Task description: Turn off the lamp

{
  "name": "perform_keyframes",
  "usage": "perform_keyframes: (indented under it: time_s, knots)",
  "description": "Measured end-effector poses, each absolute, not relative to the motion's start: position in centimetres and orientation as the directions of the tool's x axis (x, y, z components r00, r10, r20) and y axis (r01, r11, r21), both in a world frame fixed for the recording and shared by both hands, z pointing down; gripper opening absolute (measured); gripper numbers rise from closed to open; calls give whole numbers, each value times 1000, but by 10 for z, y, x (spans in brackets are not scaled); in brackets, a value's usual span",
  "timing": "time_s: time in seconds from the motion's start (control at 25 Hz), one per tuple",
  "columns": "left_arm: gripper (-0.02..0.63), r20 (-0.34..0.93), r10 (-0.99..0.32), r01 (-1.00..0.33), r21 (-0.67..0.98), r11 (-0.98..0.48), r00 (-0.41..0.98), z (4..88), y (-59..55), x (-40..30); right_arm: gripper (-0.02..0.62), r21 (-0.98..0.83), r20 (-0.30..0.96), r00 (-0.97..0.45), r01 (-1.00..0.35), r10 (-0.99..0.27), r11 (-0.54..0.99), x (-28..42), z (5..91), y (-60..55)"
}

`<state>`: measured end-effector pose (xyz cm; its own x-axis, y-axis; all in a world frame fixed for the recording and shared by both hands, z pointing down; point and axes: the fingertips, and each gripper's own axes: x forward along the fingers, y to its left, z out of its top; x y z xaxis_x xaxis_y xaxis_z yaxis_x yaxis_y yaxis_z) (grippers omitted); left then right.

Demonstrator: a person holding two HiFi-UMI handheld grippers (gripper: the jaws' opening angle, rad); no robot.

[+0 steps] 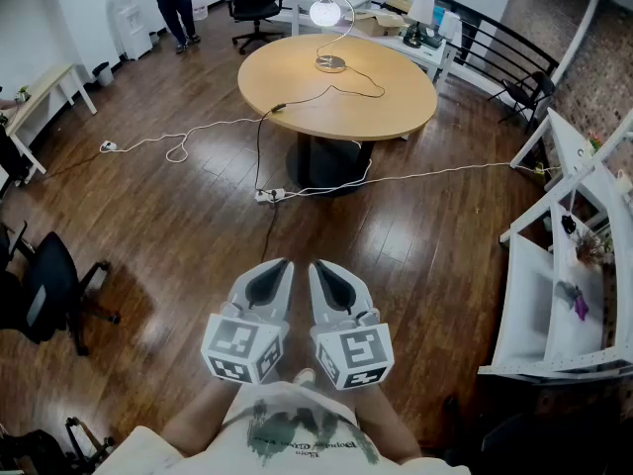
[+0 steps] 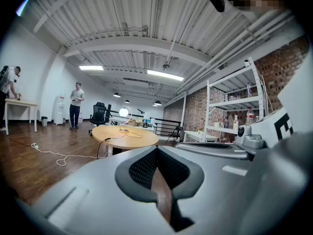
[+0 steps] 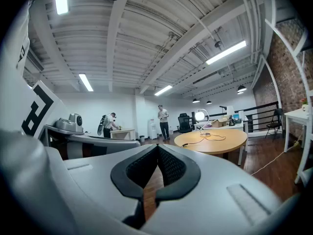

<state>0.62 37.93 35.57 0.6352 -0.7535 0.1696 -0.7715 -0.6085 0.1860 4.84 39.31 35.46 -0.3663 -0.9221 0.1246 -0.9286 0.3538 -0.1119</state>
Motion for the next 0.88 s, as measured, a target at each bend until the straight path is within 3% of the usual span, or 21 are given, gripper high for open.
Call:
perform_keyframes:
  time_s: [0.88]
  knots:
    - [0,160,-761,-775,215,-595,629,380,236,24,0,-90,164,-356,-934,-920,345,69,380,260]
